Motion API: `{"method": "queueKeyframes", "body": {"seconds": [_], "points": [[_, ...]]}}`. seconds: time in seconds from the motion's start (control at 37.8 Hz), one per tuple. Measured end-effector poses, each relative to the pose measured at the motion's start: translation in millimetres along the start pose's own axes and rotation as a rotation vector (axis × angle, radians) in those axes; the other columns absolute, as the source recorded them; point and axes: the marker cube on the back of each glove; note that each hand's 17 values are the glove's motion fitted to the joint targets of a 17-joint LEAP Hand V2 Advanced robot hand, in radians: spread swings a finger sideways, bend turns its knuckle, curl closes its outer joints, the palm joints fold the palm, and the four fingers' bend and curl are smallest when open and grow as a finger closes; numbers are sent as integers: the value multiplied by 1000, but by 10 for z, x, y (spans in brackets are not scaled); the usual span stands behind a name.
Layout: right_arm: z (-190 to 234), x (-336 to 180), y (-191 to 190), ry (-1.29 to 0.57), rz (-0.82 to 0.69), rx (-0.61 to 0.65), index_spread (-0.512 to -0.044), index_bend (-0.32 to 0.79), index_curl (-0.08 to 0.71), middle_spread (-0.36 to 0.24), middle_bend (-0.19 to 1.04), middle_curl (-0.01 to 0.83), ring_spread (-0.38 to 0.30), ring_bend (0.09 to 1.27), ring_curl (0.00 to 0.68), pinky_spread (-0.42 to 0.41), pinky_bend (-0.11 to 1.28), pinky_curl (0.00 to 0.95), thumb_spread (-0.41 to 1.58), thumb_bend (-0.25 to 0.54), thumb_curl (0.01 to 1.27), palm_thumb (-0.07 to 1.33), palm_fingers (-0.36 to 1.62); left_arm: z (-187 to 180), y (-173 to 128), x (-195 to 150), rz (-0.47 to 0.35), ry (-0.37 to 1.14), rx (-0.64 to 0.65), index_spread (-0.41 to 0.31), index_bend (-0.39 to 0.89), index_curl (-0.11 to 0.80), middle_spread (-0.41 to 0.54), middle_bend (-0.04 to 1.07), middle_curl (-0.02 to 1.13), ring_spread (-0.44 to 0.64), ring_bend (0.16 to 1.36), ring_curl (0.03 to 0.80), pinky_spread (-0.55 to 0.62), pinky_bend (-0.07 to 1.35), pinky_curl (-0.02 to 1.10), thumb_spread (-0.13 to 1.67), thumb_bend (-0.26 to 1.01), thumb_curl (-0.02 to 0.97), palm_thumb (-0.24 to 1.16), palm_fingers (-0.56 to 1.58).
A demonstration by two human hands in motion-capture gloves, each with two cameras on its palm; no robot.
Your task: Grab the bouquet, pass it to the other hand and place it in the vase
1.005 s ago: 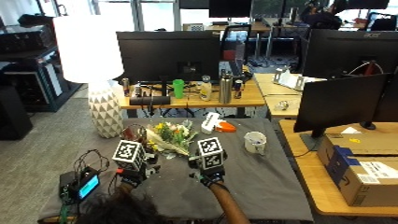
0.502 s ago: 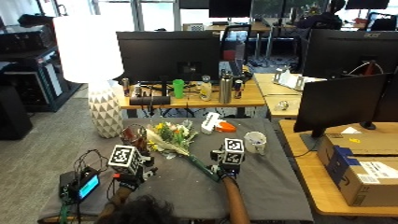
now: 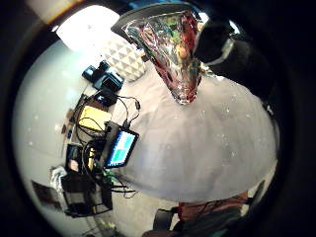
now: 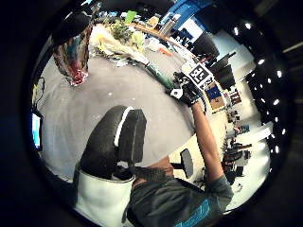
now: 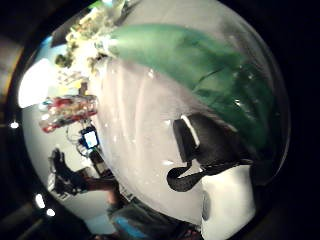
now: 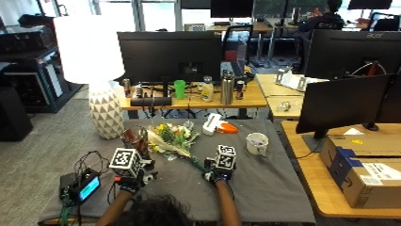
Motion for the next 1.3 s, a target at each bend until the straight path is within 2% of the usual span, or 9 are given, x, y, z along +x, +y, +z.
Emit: {"method": "queueKeyframes", "body": {"seconds": [0.11, 0.19, 0.21, 0.26, 0.32, 0.45, 0.58, 0.98, 1.3], "points": [[39, -96, -36, -66, -22, 16, -342, 127, 141, 119, 213, 308, 255, 284, 225, 298, 691, 357, 1113, 22, 294, 615, -31, 46, -6, -33, 0, 1, -4, -113, 138, 307, -43, 179, 359, 95, 486, 319, 296, 269, 365, 1080, -23, 264, 210, 573], [18, -161, -55, -88, -32, 66, -365, 358, 224, 89, 250, 323, 233, 289, 223, 299, 521, 304, 1173, 106, 332, 766, 234, 95, -23, -59, 4, 12, -6, -112, 138, 308, -43, 179, 360, 97, 486, 320, 296, 269, 367, 1080, -23, 266, 210, 573], [0, -172, -50, -83, -28, 86, -360, 277, 191, 89, 238, 316, 234, 281, 212, 300, 537, 306, 1172, 91, 330, 753, 181, 109, -31, -69, 4, 16, -5, -112, 138, 308, -43, 179, 360, 97, 487, 320, 296, 268, 368, 1080, -23, 266, 210, 572], [-49, -173, -47, -57, -7, 147, -350, 479, 272, 61, 236, 323, 209, 276, 218, 297, 434, 280, 1193, 144, 356, 850, 385, 128, -42, -91, 1, 21, -7, -112, 138, 308, -43, 179, 361, 97, 487, 321, 296, 268, 369, 1080, -23, 267, 209, 572], [-97, -149, -64, -21, 19, 227, -327, 499, 285, 39, 235, 327, 191, 274, 218, 292, 424, 275, 1185, 166, 374, 907, 504, 131, -42, -111, -6, 20, -11, -112, 138, 309, -43, 179, 361, 98, 487, 321, 296, 268, 370, 1080, -23, 268, 209, 572], [-171, -158, -143, 56, 3, 385, -273, 251, 255, -36, 350, 375, -7, 471, 280, 65, 559, 304, 1052, 171, 425, 1012, 1126, 108, -76, -130, -6, 22, 20, -112, 138, 310, -43, 179, 363, 99, 487, 322, 296, 267, 373, 1080, -23, 269, 209, 571], [-158, -191, -151, 45, -24, 414, -264, 124, 278, -105, 466, 448, -117, 753, 423, -136, 649, 388, 883, 104, 471, 1003, 1397, 88, -105, -136, -6, 20, 26, -112, 138, 310, -43, 179, 364, 99, 487, 323, 296, 266, 375, 1081, -23, 271, 209, 571], [-610, -238, -233, -493, -145, 619, -240, 203, 370, -167, 721, 578, -184, 987, 552, -270, 756, 470, 844, 1, 539, 997, 1394, -646, -445, 214, 30, 232, 120, -88, 93, 297, -52, 201, 373, 93, 495, 328, 283, 280, 386, 1096, 0, 281, 258, 568], [-902, -623, 291, -887, -394, 729, -239, 224, 443, -177, 776, 618, -194, 1020, 573, -284, 793, 491, 860, -18, 578, 1003, 1362, -1030, -869, 757, 158, 852, -13, -14, 63, 217, -85, 261, 404, 47, 564, 346, 227, 349, 410, 1065, -23, 302, 339, 563]]}}
